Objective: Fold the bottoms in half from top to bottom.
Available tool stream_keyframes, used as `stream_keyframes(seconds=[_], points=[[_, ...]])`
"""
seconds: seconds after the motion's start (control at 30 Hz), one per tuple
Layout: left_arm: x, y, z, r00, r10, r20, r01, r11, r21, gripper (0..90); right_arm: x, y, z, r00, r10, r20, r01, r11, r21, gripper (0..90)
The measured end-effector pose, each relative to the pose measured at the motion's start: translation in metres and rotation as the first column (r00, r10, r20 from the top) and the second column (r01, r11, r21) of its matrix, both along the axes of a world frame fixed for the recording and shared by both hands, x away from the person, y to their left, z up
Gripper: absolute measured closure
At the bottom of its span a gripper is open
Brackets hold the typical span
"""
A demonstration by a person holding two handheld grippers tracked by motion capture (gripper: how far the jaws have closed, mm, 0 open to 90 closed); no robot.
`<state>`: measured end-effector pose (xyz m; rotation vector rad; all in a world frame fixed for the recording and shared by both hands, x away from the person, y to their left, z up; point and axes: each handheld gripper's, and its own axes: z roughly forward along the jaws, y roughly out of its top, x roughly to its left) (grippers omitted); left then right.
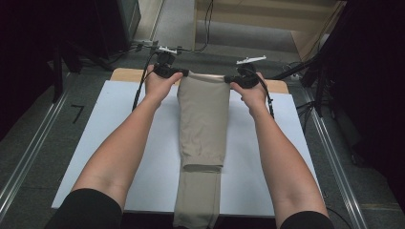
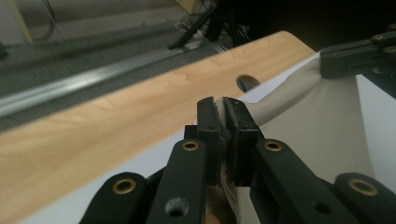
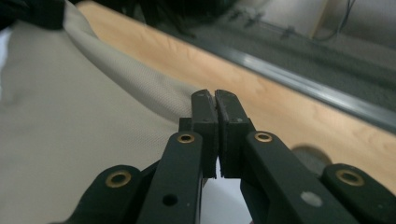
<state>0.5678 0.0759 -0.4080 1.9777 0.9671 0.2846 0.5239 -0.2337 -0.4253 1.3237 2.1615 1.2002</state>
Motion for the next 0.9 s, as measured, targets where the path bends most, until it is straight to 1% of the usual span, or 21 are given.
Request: stream_keyframes(seconds=[0.03, 0.07, 0.1, 0.13, 0.17, 0.2, 0.23, 0.27, 0.33, 0.4, 0.43, 0.47, 0.5, 0.57, 0.6, 0.67, 0.7, 0.73, 0.77, 0.83, 0.9], points=[[0.002, 0.002, 0.001, 0.9997, 0.024, -0.009, -0.024, 0.9997, -0.009, 62.6, 0.001, 0.0, 0.001, 0.9995, -0.031, 0.005, 0.031, 1.0, -0.002, 66.8], [0.002, 0.005, 0.003, 0.999, 0.04, -0.019, -0.041, 0.9989, -0.024, 52.0, 0.003, -0.001, 0.001, 0.9981, -0.061, -0.011, 0.061, 0.998, -0.008, 50.5], [0.001, 0.009, 0.005, 0.999, 0.033, -0.03, -0.034, 0.9978, -0.057, 47.8, 0.005, -0.003, 0.001, 0.996, -0.076, -0.047, 0.077, 0.997, 0.007, 40.3], [-0.001, 0.012, 0.007, 0.9992, 0.013, -0.038, -0.017, 0.9951, -0.097, 43.9, 0.005, -0.006, 0.001, 0.9947, -0.071, -0.075, 0.074, 0.997, 0.032, 36.6], [-0.004, 0.013, 0.009, 0.9993, -0.005, -0.037, 0.001, 0.9941, -0.108, 39.1, 0.003, -0.008, 0.0, 0.9949, -0.06, -0.081, 0.064, 0.996, 0.054, 32.2], [-0.008, 0.013, 0.01, 0.9995, -0.021, -0.025, 0.019, 0.9943, -0.105, 34.8, 0.0, -0.01, 0.0, 0.9958, -0.052, -0.076, 0.056, 0.997, 0.061, 26.2], [-0.012, 0.014, 0.01, 0.9986, -0.05, -0.017, 0.048, 0.9935, -0.103, 31.3, -0.003, -0.01, -0.001, 0.9959, -0.056, -0.072, 0.059, 0.997, 0.044, 21.4], [-0.016, 0.014, 0.01, 0.9977, -0.066, -0.015, 0.064, 0.9921, -0.108, 27.4, -0.007, -0.011, -0.002, 0.9962, -0.055, -0.068, 0.057, 0.998, 0.029, 17.9], [-0.024, 0.015, 0.009, 0.996, -0.088, -0.016, 0.085, 0.9887, -0.123, 21.4, -0.015, -0.012, -0.005, 0.9967, -0.052, -0.062, 0.054, 0.998, 0.024, 14.5], [-0.033, 0.017, 0.008, 0.9932, -0.116, -0.009, 0.113, 0.9817, -0.153, 17.5, -0.024, -0.014, -0.01, 0.9968, -0.052, -0.061, 0.054, 0.998, 0.044, 13.0], [-0.039, 0.018, 0.007, 0.9892, -0.147, -0.006, 0.143, 0.9729, -0.181, 17.4, -0.028, -0.015, -0.011, 0.997, -0.05, -0.059, 0.054, 0.997, 0.057, 12.9], [-0.044, 0.017, 0.006, 0.9827, -0.185, -0.003, 0.181, 0.9629, -0.2, 16.6, -0.033, -0.015, -0.013, 0.9975, -0.039, -0.059, 0.042, 0.997, 0.062, 12.3], [-0.051, 0.016, 0.005, 0.9756, -0.219, 0.003, 0.216, 0.9565, -0.197, 12.7, -0.039, -0.013, -0.015, 0.9978, -0.024, -0.062, 0.028, 0.997, 0.067, 8.4], [-0.065, 0.013, 0.003, 0.967, -0.254, 0.018, 0.253, 0.9492, -0.187, 10.9, -0.049, -0.009, -0.017, 0.998, 0.012, -0.062, -0.008, 0.998, 0.061, 0.0], [-0.072, 0.012, 0.002, 0.9667, -0.255, 0.024, 0.255, 0.9496, -0.183, 10.9, -0.055, -0.007, -0.017, 0.9981, 0.026, -0.055, -0.024, 0.998, 0.053, 0.0], [-0.085, 0.011, -0.002, 0.9612, -0.274, 0.031, 0.275, 0.9441, -0.182, 9.2, -0.067, -0.002, -0.018, 0.9981, 0.038, -0.048, -0.037, 0.999, 0.028, 0.0], [-0.091, 0.011, -0.005, 0.9602, -0.278, 0.03, 0.279, 0.9453, -0.169, 5.1, -0.072, 0.0, -0.019, 0.9978, 0.049, -0.045, -0.048, 0.998, 0.027, 0.0], [-0.096, 0.011, -0.009, 0.9578, -0.286, 0.022, 0.286, 0.9426, -0.173, 1.2, -0.078, 0.001, -0.02, 0.9972, 0.062, -0.043, -0.06, 0.998, 0.032, 0.0], [-0.102, 0.012, -0.013, 0.9555, -0.295, 0.015, 0.293, 0.9411, -0.169, 0.0, -0.083, 0.003, -0.02, 0.9968, 0.069, -0.04, -0.068, 0.997, 0.031, 0.0], [-0.114, 0.014, -0.02, 0.9538, -0.3, 0.008, 0.298, 0.9407, -0.163, 0.0, -0.095, 0.007, -0.022, 0.9966, 0.076, -0.031, -0.075, 0.997, 0.021, 0.0], [-0.125, 0.017, -0.027, 0.9538, -0.301, 0.002, 0.297, 0.9421, -0.156, 0.0, -0.107, 0.012, -0.025, 0.9956, 0.087, -0.033, -0.087, 0.996, 0.013, 0.0]])
